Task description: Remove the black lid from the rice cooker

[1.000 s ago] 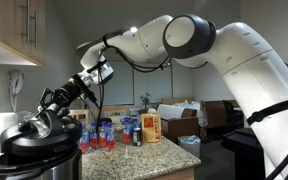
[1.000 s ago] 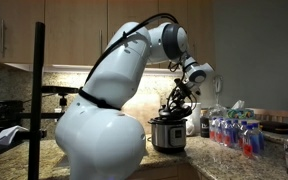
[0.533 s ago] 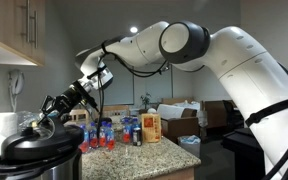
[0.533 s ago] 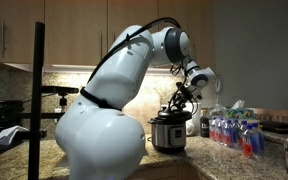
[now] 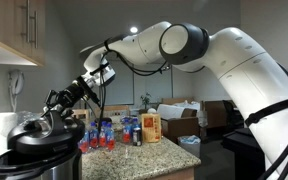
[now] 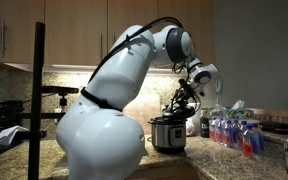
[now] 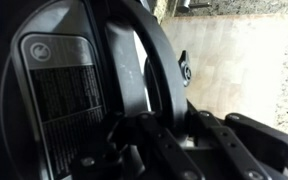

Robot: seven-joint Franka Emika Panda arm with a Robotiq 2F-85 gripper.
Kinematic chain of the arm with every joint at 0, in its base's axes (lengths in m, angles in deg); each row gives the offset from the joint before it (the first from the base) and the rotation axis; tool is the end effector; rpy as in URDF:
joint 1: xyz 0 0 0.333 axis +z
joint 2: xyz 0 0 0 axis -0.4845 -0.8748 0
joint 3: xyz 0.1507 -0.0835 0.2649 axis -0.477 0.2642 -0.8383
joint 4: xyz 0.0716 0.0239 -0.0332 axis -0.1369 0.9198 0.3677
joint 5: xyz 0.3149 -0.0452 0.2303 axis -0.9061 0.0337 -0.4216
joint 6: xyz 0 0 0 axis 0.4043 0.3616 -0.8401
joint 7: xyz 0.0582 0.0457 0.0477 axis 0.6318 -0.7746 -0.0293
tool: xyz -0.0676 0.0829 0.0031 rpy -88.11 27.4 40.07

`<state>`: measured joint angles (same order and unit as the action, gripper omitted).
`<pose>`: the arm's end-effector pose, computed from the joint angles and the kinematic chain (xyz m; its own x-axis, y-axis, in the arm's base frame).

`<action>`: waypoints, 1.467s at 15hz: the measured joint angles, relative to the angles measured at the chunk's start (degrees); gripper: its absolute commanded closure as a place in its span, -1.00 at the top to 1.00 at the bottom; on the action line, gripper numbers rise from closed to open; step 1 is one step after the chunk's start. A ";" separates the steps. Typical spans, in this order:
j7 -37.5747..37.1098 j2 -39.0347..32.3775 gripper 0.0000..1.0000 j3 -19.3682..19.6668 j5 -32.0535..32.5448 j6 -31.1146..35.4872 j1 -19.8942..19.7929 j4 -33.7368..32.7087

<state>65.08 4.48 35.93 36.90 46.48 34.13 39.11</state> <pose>0.6793 0.1931 0.4751 0.9913 0.1028 -0.0822 -0.0033 -0.6047 -0.7964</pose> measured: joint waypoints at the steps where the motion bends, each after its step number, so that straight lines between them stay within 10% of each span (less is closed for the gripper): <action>1: 0.00 0.00 -0.85 0.00 0.00 -0.02 -0.08 -0.28; 22: -0.21 -0.08 -0.89 3.39 1.13 0.04 -3.54 -0.79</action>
<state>64.87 4.39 39.32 38.03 46.53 30.59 38.33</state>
